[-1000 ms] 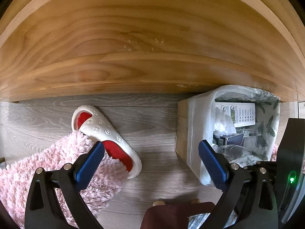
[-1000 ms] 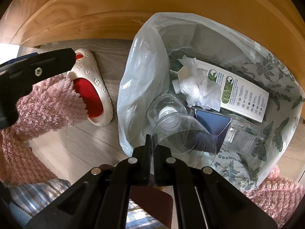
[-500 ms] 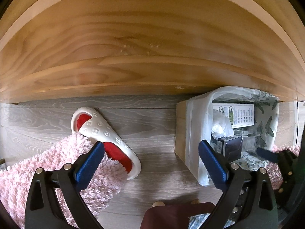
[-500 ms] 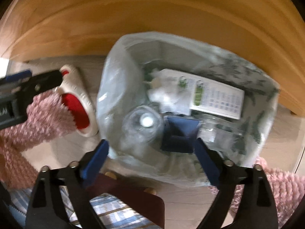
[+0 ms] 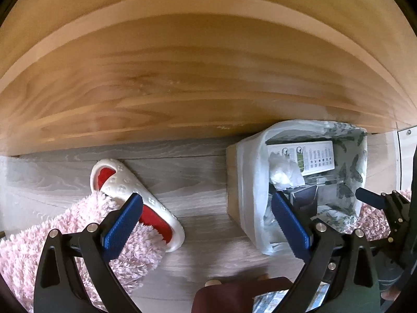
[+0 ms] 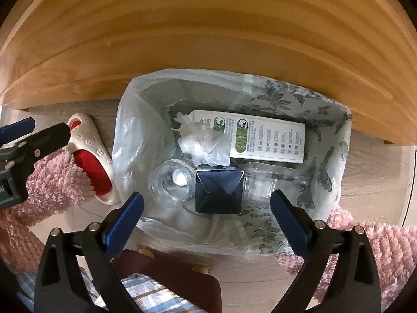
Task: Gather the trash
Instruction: 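Raise both open tools out of the bag and back over the bed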
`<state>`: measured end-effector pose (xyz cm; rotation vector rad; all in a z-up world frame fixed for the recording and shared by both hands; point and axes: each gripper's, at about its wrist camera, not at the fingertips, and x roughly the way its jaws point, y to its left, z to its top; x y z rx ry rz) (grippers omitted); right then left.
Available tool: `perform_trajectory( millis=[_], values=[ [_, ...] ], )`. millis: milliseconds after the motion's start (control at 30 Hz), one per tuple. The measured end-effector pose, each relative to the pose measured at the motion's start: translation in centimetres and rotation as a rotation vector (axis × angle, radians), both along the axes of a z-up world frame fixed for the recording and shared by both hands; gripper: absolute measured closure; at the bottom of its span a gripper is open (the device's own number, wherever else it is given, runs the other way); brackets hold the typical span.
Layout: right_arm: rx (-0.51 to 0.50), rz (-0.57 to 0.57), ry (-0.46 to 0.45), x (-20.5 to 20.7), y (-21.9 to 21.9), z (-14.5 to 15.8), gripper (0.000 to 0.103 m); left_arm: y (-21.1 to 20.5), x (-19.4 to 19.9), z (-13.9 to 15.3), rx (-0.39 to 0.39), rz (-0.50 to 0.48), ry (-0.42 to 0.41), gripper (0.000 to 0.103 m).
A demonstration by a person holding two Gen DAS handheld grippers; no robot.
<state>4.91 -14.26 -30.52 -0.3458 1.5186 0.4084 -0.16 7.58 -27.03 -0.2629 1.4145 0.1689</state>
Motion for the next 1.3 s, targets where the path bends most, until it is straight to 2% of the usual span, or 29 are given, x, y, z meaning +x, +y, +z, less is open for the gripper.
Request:
perform_trajectory(
  millis=[400, 667, 900, 1300],
  values=[
    [0.033, -0.040, -0.060, 0.2, -0.7, 1.7, 0.010, -1.0, -0.1, 1.6, -0.004, -0.031, -0.071, 0.008],
    [0.062, -0.065, -0.134, 0.3, -1.5, 3.7, 0.010, -1.4, -0.5, 3.9, 0.011, -0.026, -0.178, 0.008],
    [0.115, -0.102, -0.176, 0.5, -2.5, 5.2, 0.010, -2.1, -0.6, 5.6, -0.008, -0.051, -0.256, 0.008],
    [0.210, -0.160, -0.300, 0.3, -4.3, 8.7, 0.010, -3.1, -1.9, 10.0, 0.073, -0.091, -0.449, 0.008]
  ],
)
